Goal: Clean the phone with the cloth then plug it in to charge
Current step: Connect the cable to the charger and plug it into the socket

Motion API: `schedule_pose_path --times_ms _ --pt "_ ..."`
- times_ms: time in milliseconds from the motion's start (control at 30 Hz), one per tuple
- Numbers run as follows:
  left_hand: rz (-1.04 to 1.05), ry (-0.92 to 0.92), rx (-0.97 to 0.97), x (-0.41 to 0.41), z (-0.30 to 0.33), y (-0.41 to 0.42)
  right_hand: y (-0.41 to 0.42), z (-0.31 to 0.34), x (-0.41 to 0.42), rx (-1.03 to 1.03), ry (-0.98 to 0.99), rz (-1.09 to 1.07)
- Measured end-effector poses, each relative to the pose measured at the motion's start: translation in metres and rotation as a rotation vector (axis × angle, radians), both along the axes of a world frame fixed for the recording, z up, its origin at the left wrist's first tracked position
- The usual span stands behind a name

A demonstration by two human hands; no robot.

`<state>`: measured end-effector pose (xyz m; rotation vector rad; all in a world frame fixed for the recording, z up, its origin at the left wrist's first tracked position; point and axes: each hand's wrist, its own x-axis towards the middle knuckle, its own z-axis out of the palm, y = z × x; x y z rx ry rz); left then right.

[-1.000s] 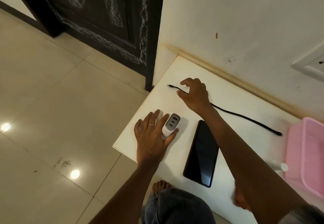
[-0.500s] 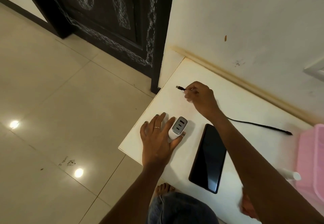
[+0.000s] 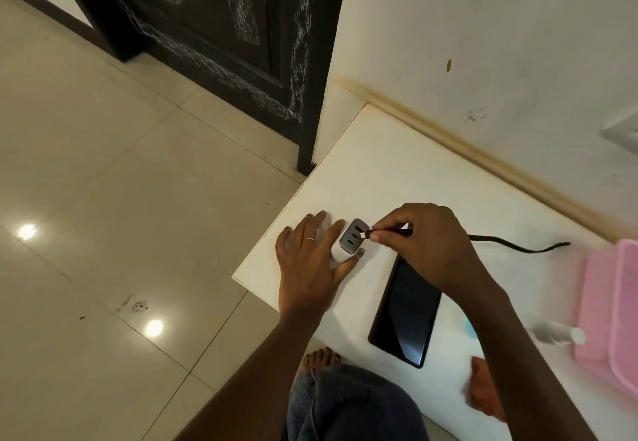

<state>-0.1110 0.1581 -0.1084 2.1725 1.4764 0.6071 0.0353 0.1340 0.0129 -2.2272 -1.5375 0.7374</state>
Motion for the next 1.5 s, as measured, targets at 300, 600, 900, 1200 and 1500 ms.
schedule_pose_path --times_ms 300,600,900,1200,1500 --pt "-0.017 0.052 -0.029 0.0 0.001 0.001 0.005 0.01 -0.016 -0.009 -0.283 0.144" --pt "-0.052 0.106 0.013 -0.002 -0.006 0.002 0.009 0.014 -0.022 -0.024 -0.424 0.282" --pt "-0.062 0.131 -0.007 -0.002 -0.002 0.001 0.012 0.014 -0.023 -0.085 -0.469 0.301" --pt "-0.07 0.15 -0.051 -0.003 0.002 0.001 0.013 0.016 -0.024 -0.118 -0.431 0.282" --pt "-0.06 0.145 -0.024 -0.002 0.002 0.0 0.018 0.014 -0.02 -0.164 -0.459 0.247"
